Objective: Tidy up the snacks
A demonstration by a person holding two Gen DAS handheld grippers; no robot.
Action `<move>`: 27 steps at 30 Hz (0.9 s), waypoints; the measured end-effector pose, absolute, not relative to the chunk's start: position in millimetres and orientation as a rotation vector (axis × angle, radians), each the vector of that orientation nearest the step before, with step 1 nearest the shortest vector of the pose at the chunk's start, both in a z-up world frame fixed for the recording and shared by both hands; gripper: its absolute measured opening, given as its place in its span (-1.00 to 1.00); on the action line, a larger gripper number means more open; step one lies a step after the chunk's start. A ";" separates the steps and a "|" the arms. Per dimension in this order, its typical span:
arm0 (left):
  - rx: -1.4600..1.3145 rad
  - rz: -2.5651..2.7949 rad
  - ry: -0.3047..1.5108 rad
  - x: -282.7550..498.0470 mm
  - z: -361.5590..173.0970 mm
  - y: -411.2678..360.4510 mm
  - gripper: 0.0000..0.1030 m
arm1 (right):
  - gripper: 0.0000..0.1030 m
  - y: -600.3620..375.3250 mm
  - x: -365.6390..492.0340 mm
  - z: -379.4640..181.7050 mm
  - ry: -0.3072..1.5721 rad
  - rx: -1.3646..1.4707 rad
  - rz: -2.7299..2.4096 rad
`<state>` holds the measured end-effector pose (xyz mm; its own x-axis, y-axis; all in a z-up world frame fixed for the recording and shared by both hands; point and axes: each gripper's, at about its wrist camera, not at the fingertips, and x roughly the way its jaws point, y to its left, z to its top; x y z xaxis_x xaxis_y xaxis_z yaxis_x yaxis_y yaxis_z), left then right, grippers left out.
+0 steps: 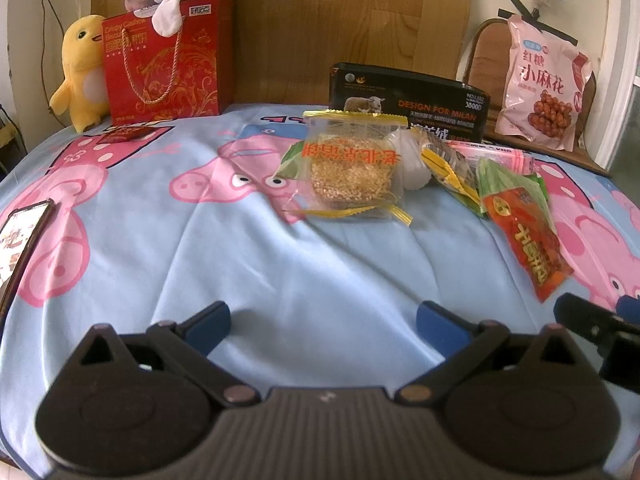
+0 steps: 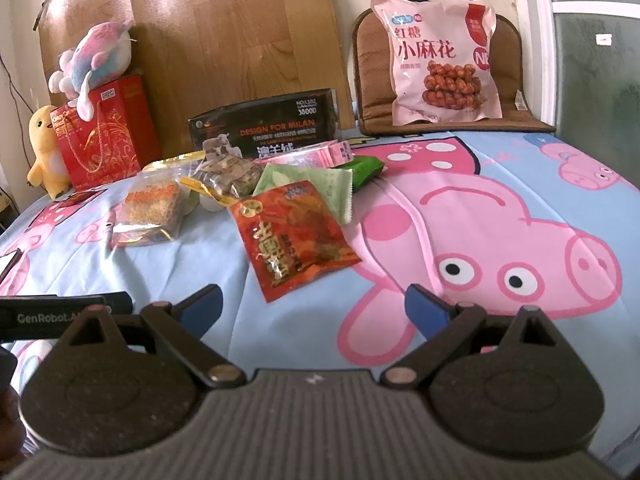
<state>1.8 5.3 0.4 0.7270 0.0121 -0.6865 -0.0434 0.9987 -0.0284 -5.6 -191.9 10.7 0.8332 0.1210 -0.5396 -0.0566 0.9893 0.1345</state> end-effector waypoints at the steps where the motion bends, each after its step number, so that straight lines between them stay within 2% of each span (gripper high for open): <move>1: -0.046 0.029 0.752 1.6 0.3 4.7 0.99 | 0.92 -192.0 -5.8 10.8 0.578 0.115 0.094; 27: -0.020 0.014 0.747 0.8 -1.2 0.6 0.99 | 0.92 -190.7 -6.9 10.5 0.579 0.114 0.098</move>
